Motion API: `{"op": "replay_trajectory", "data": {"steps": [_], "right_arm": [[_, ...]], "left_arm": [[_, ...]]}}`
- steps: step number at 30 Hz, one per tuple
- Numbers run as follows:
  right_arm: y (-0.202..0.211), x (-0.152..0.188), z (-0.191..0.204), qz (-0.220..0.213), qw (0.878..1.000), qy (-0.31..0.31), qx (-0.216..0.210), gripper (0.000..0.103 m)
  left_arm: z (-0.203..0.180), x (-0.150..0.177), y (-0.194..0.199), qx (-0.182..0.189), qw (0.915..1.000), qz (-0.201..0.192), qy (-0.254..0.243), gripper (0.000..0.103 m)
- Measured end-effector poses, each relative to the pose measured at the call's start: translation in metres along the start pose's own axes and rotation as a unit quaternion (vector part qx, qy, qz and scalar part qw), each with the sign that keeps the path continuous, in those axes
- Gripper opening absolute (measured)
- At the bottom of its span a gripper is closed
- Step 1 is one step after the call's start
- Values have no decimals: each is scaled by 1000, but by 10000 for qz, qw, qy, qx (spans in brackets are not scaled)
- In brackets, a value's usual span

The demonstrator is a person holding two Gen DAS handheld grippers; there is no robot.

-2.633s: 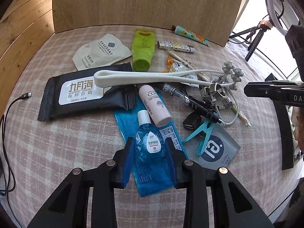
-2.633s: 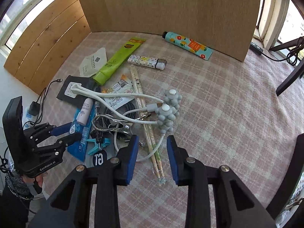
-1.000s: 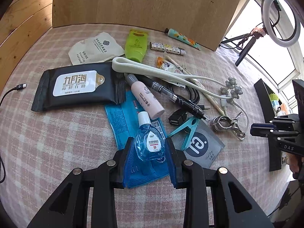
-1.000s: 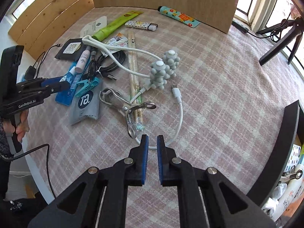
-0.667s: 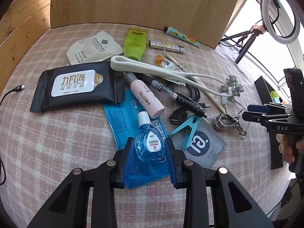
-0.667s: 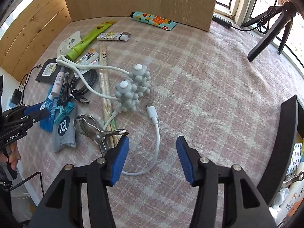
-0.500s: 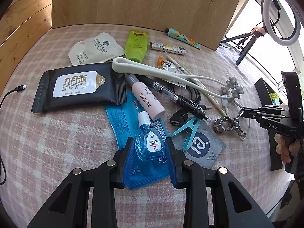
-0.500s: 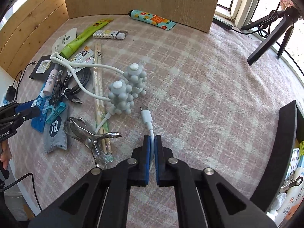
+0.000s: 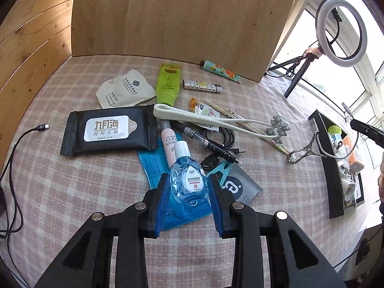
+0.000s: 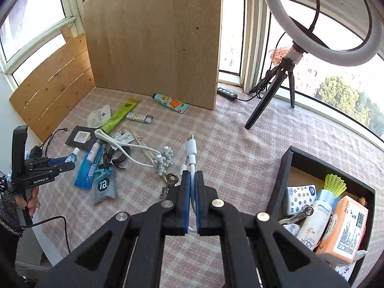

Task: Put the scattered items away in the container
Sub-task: 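Carry cable in right gripper while left carries eye-drop bottle into tray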

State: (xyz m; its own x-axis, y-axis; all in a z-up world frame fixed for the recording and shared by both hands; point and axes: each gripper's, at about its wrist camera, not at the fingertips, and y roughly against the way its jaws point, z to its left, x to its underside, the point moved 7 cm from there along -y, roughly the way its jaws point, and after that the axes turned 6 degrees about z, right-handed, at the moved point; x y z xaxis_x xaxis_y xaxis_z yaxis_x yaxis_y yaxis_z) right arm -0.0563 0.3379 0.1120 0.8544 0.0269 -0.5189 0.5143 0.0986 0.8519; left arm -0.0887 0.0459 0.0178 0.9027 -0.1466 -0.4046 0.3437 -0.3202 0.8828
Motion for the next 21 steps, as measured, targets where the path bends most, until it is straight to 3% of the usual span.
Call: {"op": "replay_trajectory", "data": {"steps": [6,12,17,21], "right_arm": [[42,1,-40,-298,9987,-303,288,4],[79,24,-108,-479,9920,-987,626,4],[104,61,-170,-549,9799,-1681,928,4],[120,93,-212,-608,9671,-2204,1115,4]], "left_arm": [[-44,-13,13,336,9987,-144,-343,30],[-128,-28,22,891,9901,-248,-1056,30],[-222,-30,17,1505,9722,-128,-1791,30],[-307,-15,9,2048,9488,97,-2403,30]]}}
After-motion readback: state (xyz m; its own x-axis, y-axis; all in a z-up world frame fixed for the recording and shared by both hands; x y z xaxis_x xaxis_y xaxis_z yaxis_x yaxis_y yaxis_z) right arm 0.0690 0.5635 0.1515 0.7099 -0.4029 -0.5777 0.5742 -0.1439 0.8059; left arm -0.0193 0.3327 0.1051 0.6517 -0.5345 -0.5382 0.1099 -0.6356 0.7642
